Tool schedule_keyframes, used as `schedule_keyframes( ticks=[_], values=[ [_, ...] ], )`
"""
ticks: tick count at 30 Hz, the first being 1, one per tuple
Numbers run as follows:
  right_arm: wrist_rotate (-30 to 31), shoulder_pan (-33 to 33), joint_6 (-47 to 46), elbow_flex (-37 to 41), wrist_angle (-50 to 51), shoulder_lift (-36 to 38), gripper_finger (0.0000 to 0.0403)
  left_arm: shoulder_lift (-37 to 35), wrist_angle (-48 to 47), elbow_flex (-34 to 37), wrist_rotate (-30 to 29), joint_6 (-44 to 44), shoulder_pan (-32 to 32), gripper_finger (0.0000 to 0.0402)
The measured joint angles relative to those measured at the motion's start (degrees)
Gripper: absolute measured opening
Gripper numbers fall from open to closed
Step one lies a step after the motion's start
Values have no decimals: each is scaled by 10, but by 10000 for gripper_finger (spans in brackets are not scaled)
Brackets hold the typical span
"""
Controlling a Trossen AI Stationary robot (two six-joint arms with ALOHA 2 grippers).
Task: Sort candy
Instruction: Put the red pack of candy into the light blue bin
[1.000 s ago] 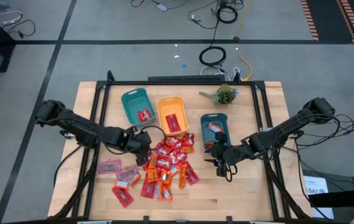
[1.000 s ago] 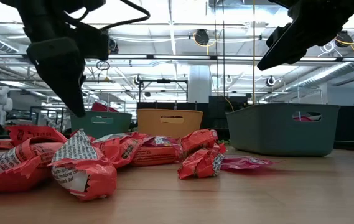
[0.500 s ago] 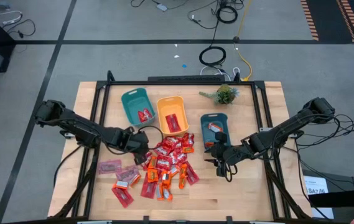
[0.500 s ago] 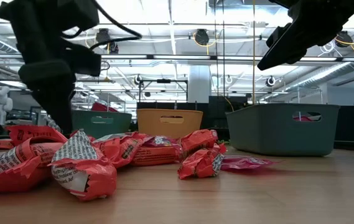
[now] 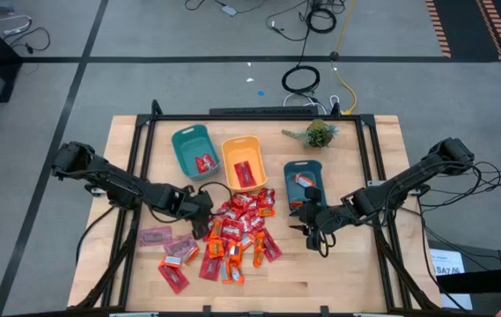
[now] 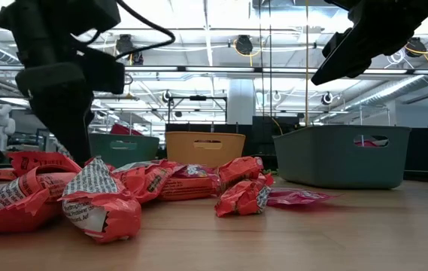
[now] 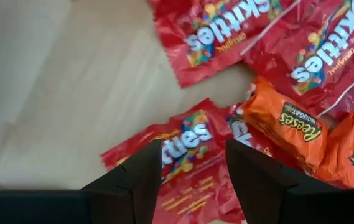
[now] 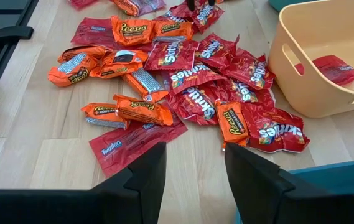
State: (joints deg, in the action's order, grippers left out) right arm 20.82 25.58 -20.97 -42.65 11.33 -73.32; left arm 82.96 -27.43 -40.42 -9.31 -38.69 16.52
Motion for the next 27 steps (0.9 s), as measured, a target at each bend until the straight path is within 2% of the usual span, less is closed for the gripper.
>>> schedule_keyframes(
  ticks=[9,12,17,19,27],
  values=[
    [-2,0,-9,0,0,0,157,58,5,-3,1,0,5,178],
    [-2,0,-9,0,0,0,157,52,5,-4,1,0,5,142],
    [-2,0,-9,0,0,0,157,32,-5,-2,1,0,4,44],
    [-2,0,-9,0,0,0,157,27,-7,-2,1,0,4,19],
    [-2,0,-9,0,-1,0,157,24,-18,-4,1,0,4,24]
  ],
)
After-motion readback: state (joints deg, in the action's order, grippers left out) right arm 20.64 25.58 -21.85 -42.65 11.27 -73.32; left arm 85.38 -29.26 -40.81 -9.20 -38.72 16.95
